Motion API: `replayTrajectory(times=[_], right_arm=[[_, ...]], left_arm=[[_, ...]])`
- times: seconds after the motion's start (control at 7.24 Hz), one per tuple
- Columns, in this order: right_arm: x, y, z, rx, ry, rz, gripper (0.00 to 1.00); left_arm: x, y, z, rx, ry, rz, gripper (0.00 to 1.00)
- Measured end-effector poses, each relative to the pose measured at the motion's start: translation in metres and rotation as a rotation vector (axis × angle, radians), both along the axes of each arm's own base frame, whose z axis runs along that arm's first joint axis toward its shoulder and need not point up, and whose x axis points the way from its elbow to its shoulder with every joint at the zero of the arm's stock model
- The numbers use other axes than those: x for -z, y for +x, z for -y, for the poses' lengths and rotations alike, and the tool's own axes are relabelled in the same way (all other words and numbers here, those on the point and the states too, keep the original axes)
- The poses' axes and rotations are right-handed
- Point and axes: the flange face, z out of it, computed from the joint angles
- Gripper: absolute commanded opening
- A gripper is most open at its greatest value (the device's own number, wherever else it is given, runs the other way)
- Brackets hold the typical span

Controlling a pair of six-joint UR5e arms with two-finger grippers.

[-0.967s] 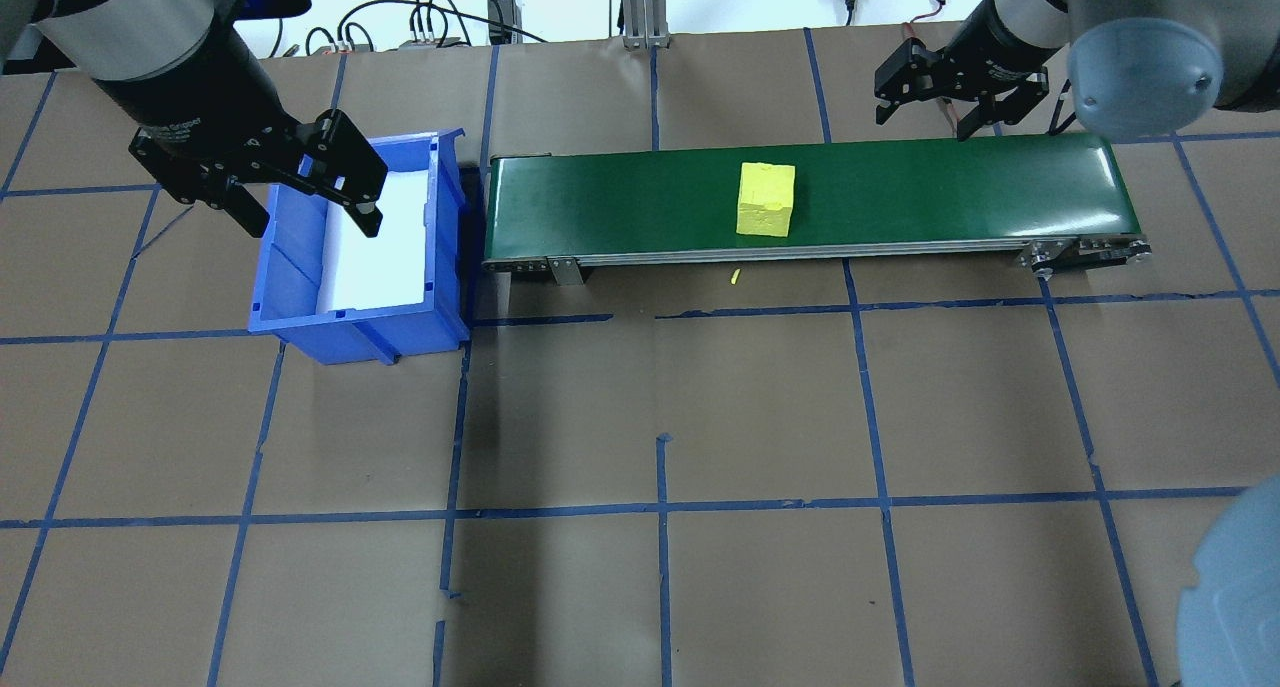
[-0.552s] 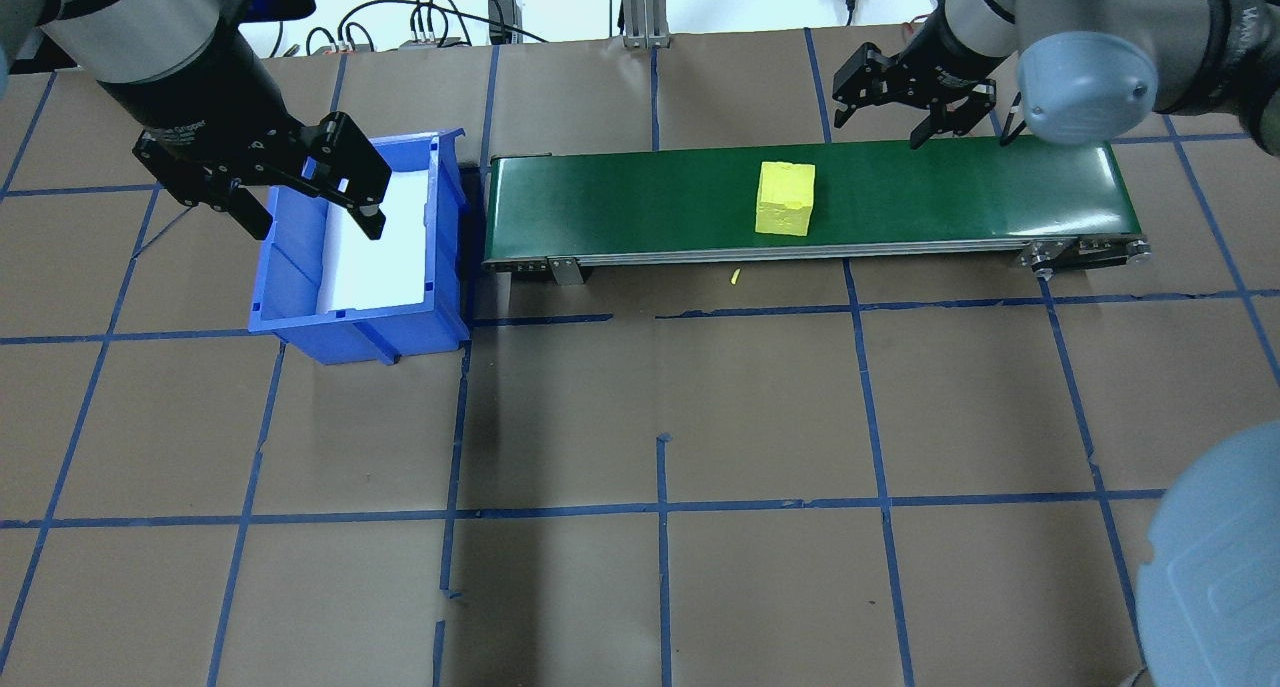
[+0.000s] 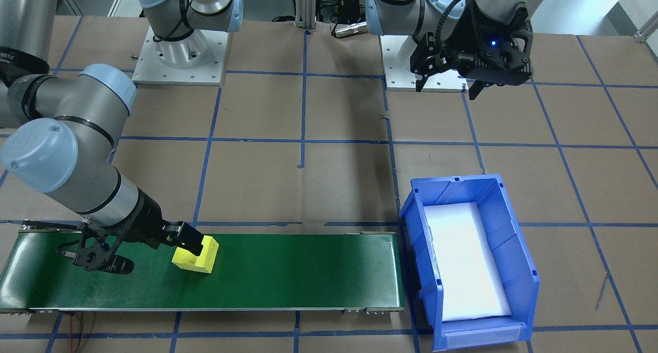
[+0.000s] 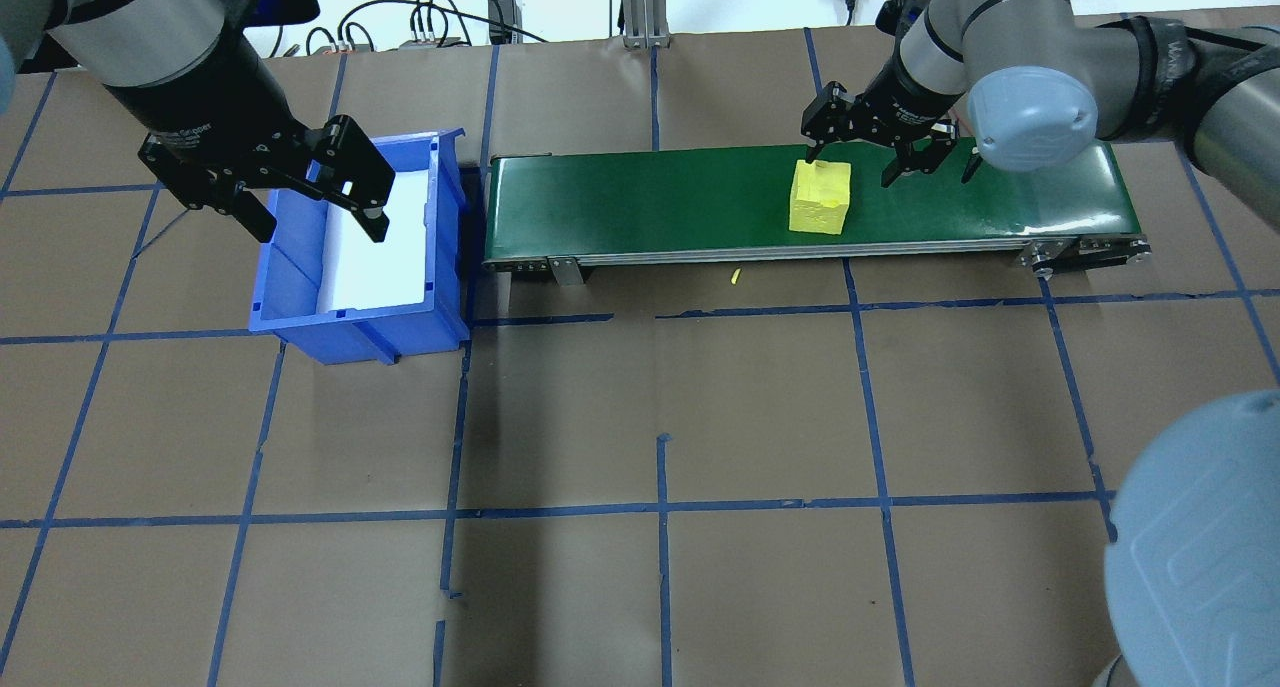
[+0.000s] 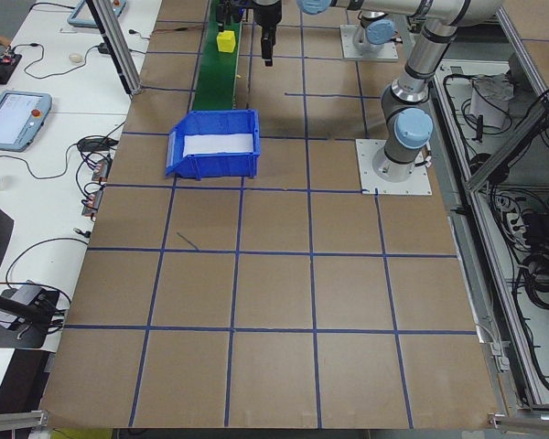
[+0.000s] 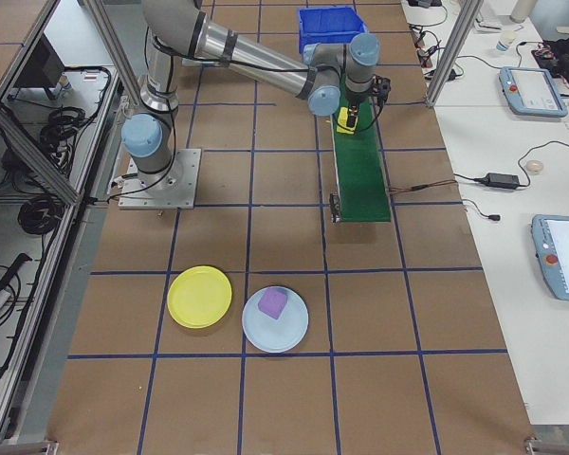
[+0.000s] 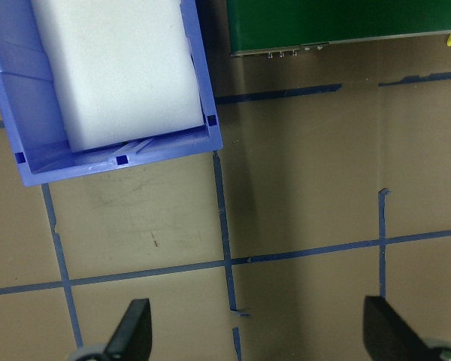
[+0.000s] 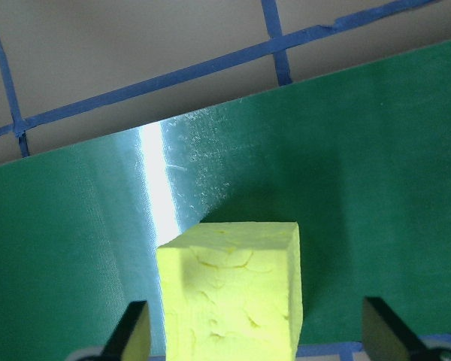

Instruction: Move block left to right into plate

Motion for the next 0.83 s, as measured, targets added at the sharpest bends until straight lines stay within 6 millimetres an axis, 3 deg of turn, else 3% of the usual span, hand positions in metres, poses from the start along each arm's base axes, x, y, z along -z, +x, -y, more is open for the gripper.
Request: replayTrajectory(times=[0.14,0.28,0.41,0.55,0.83], right_arm=[[0.012,-0.002,0.002,-0.010,0.009,-0.018,0.89],[0.027,-0.005,0.004,-0.036,0.009,-0.052,0.74],[0.037,-0.009,0.005,-0.062,0.008,-0.084,0.50],[0.040,-0.012,0.006,-0.084,0.005,-0.103,0.36],[0.026,-0.020,0.006,-0.134,-0.023,-0.149,0.25]], left_arm=[[0.000,-0.001,0.000,-0.001,0.000,-0.004,1.00],[0.000,-0.001,0.000,-0.001,0.001,-0.009,1.00],[0.000,-0.001,0.000,-0.001,0.001,-0.011,1.00],[0.000,-0.002,0.000,-0.003,0.000,-0.012,1.00],[0.000,-0.002,0.000,-0.022,0.000,-0.016,1.00]])
